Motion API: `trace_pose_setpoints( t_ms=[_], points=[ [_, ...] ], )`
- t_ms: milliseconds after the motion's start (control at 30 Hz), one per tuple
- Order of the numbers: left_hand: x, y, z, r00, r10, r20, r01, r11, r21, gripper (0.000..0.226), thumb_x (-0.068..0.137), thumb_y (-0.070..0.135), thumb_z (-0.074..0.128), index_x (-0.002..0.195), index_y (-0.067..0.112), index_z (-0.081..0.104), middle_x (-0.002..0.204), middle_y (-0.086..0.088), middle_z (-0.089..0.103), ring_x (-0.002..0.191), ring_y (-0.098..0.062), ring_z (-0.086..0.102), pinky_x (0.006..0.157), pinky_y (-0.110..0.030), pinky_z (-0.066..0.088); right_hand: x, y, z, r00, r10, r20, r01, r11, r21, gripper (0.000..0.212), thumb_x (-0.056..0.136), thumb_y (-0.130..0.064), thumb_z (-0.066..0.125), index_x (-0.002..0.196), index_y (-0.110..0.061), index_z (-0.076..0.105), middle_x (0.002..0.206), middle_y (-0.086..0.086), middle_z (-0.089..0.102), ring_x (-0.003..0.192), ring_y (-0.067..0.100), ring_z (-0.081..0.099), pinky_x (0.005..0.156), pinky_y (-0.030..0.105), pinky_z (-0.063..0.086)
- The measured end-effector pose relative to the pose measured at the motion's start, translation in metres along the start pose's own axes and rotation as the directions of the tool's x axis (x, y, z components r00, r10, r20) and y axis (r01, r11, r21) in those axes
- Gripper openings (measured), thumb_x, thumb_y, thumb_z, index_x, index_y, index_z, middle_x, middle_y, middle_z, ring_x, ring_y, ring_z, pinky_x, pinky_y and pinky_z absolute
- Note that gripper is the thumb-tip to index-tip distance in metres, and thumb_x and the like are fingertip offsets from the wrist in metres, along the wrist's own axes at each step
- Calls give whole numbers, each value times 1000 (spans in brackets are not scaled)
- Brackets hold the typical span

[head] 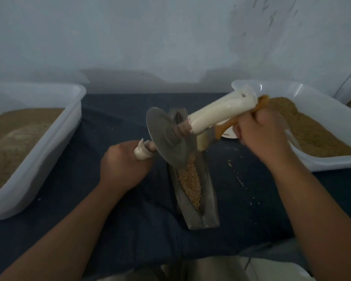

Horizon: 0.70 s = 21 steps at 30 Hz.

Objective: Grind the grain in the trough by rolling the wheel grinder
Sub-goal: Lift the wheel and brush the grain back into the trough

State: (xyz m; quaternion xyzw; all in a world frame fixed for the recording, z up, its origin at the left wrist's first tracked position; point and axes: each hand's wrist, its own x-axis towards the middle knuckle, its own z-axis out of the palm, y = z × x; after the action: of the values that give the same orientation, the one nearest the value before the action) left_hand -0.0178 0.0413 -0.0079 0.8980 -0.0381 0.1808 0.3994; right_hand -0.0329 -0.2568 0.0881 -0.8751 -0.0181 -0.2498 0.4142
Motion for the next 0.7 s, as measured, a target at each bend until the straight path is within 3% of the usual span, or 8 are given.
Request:
trace_pose_setpoints(
  t_ms=[67, 167, 267, 367, 467, 533, 600, 700],
  points=[
    [0, 0, 0, 999, -41, -15, 41, 999, -6, 30, 79, 52, 61, 62, 27, 58, 59, 10, 62, 59, -12, 62, 57, -34, 49, -3, -9, -19, 998, 48, -43, -40, 987, 153, 38, 101, -50, 46, 77, -30, 68, 55, 2, 61, 42, 12, 52, 40, 21, 41],
    [2, 0, 0, 995, -96, -36, 96, 995, -10, 30, 75, 58, 57, 62, 31, 60, 60, 9, 62, 63, -16, 64, 59, -33, 46, -8, -17, -23, 986, 149, 69, -164, 909, 383, 42, 99, -58, 52, 74, -29, 70, 51, 4, 53, 40, 18, 44, 37, 25, 34],
    [5, 0, 1, 995, -86, -39, 85, 996, -26, 17, 77, 61, 53, 71, 47, 61, 60, 9, 61, 62, -14, 62, 58, -32, 45, -13, -16, -14, 939, 161, 303, -256, 916, 308, 42, 98, -56, 54, 73, -25, 70, 48, 4, 49, 37, 17, 40, 37, 21, 32],
    [6, -2, 0, 995, -90, -53, 89, 996, -19, 15, 83, 58, 58, 76, 44, 61, 59, 8, 61, 61, -13, 62, 58, -32, 45, -21, -16, 8, 871, 133, 473, -238, 956, 170, 41, 101, -50, 52, 74, -25, 69, 46, 0, 50, 38, 16, 42, 38, 24, 36],
    [5, -1, 0, 994, -103, -44, 102, 994, -34, 18, 80, 57, 56, 74, 41, 61, 68, 16, 65, 60, -12, 62, 56, -30, 44, -20, -16, 28, 932, 18, 363, -28, 999, 22, 44, 108, -42, 48, 74, -20, 65, 49, 4, 57, 39, 16, 52, 43, 20, 43],
    [4, 1, -1, 994, -106, -42, 104, 994, -40, 19, 75, 59, 52, 74, 43, 61, 72, 24, 64, 59, -11, 61, 56, -30, 42, -15, -21, 30, 964, -46, 263, 40, 999, 26, 43, 109, -41, 49, 77, -16, 64, 53, 5, 60, 42, 17, 56, 45, 19, 46],
    [4, 2, -1, 994, -103, -36, 102, 994, -41, 18, 72, 61, 50, 73, 46, 60, 72, 27, 64, 59, -10, 61, 56, -29, 41, -9, -25, 22, 969, -28, 244, 2, 994, 108, 41, 106, -43, 51, 75, -20, 64, 51, 4, 58, 41, 16, 53, 43, 20, 45],
    [4, 1, 0, 995, -100, -28, 99, 995, -24, 13, 72, 58, 52, 73, 48, 60, 72, 29, 63, 58, -7, 59, 54, -28, 39, -8, -27, 12, 909, 19, 416, -91, 984, 154, 40, 102, -45, 53, 71, -24, 65, 47, 1, 52, 39, 16, 46, 39, 22, 40]
  ],
)
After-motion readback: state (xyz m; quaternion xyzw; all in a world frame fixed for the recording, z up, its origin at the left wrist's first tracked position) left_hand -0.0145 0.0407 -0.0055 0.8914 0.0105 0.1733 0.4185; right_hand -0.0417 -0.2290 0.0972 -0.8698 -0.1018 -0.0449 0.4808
